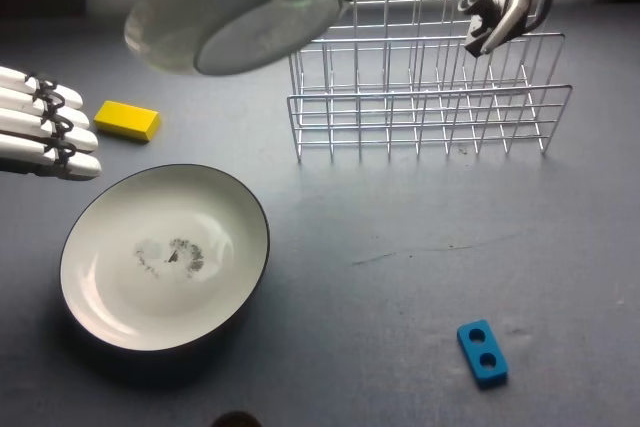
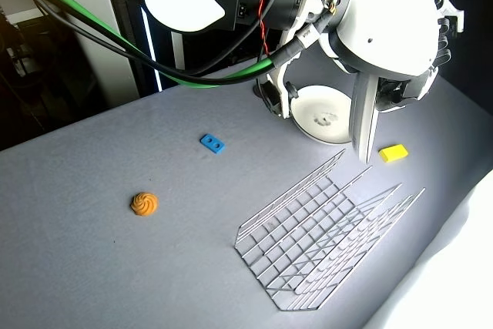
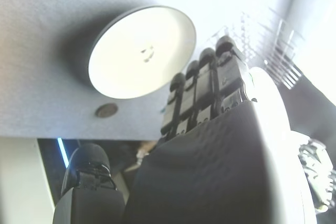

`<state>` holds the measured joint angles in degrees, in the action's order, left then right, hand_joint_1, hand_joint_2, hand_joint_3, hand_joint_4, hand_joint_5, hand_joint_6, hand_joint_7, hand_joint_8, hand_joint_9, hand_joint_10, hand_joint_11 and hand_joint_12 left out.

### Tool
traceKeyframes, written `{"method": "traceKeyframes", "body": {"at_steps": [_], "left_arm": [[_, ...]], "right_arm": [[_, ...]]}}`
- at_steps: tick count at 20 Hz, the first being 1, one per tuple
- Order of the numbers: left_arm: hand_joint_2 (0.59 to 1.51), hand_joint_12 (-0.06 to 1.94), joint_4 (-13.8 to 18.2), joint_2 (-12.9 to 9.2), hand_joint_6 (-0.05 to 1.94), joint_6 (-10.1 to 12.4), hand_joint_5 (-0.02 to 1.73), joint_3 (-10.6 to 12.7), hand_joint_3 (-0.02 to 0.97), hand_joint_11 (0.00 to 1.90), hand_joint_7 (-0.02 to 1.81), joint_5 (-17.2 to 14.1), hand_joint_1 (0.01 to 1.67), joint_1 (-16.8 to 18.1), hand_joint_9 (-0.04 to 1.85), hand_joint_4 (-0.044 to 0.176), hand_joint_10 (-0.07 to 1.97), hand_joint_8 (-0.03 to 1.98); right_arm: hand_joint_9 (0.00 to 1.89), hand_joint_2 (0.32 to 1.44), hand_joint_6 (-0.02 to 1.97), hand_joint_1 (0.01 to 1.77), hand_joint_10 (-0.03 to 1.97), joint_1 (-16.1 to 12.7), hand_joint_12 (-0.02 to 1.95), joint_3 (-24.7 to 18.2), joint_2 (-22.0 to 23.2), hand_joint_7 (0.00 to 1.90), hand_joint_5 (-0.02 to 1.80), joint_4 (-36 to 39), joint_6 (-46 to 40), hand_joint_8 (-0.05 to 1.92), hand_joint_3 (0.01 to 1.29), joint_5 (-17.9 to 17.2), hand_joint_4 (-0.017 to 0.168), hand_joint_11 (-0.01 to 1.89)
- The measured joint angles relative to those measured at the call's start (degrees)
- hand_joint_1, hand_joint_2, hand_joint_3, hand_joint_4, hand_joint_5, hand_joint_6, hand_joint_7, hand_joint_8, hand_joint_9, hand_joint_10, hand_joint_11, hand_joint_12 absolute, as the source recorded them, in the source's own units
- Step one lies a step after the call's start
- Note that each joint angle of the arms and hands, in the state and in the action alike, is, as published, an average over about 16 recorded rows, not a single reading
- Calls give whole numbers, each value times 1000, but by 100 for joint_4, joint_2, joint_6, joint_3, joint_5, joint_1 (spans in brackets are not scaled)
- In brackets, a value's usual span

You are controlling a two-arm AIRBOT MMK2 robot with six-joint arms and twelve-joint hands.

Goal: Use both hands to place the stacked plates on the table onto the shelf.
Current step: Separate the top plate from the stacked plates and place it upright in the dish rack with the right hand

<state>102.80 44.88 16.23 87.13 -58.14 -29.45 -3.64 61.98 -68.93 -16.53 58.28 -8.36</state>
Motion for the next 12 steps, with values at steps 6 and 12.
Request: {"method": "traceKeyframes", "body": {"at_steps": [6, 12], "left_arm": [[1099, -9, -3, 3, 12, 8, 22, -6, 18, 17, 20, 14, 13, -32, 20, 1, 17, 15], [1100, -9, -11, 32, 12, 36, 21, -40, 19, 18, 18, 29, 13, -117, 21, 1, 17, 15]], "right_arm": [[1377, 932, 810, 1245, 20, 17, 835, 23, 96, 1174, 1039, -235, 93, 656, 15, -118, 10, 961], [1381, 933, 810, 1245, 19, 31, 869, 49, 286, 1165, 1034, -599, 151, 673, 15, -104, 10, 953]]}}
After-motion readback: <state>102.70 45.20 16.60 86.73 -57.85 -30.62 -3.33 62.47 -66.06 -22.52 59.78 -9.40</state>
